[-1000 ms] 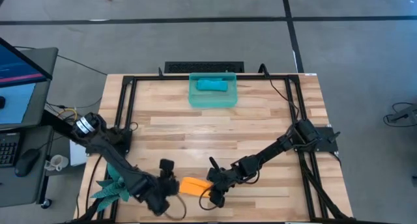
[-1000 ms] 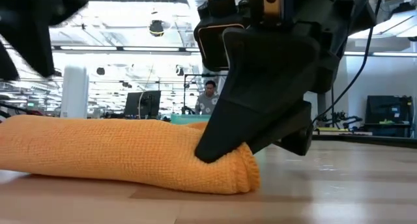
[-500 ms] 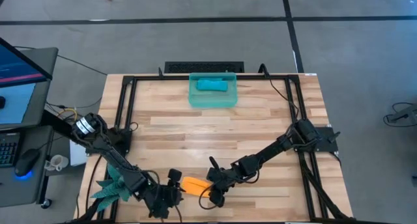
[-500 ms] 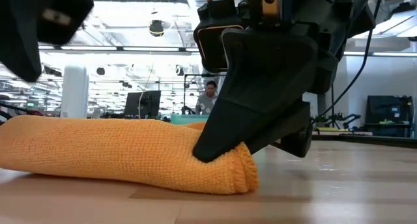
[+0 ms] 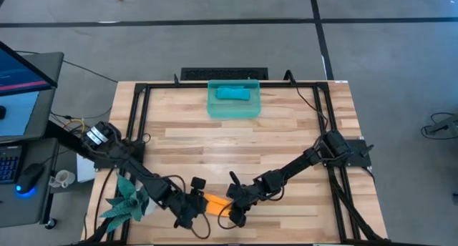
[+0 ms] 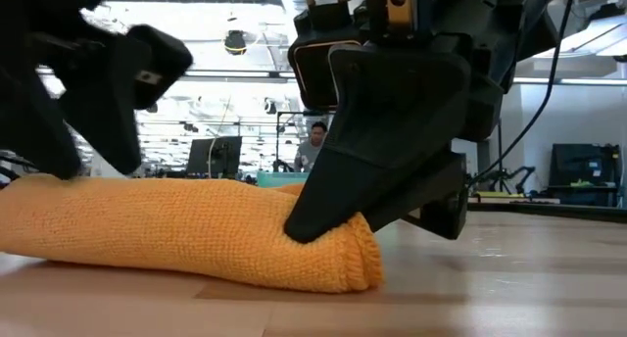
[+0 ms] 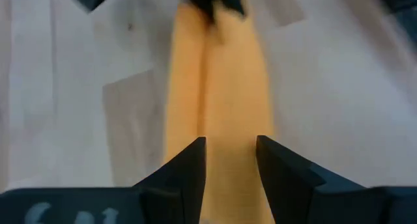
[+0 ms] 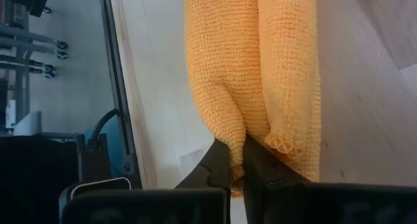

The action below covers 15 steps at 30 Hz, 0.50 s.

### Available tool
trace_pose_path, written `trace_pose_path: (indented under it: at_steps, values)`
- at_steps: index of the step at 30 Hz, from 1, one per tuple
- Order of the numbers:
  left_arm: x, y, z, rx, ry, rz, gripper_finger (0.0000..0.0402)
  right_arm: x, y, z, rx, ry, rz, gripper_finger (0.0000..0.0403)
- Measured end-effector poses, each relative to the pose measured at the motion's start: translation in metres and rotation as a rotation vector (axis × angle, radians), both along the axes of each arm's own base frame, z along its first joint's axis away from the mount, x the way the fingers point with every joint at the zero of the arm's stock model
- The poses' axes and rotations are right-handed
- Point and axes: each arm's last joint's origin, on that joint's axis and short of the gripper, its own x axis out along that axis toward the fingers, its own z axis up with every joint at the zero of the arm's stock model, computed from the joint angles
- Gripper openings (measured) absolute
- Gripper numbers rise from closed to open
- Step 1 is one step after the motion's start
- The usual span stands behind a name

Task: Roll microfiber towels into tight, uniform cylinder then place into a basket
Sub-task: Roll the orange microfiber cloth

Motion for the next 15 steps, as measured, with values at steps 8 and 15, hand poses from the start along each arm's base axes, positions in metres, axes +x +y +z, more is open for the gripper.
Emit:
trace_pose_path:
  at_steps: [8,15]
  values:
    - [0.004,0.013,-0.003,0.027,0.057,0.007,0.0109,0.000,0.000,0.000,0.019,0.011,-0.009,0.0026]
    - [0.003,0.001,0.010,0.035,0.064,-0.023,0.0107,0.000,0.000,0.000,0.021,0.012,-0.006,0.0029]
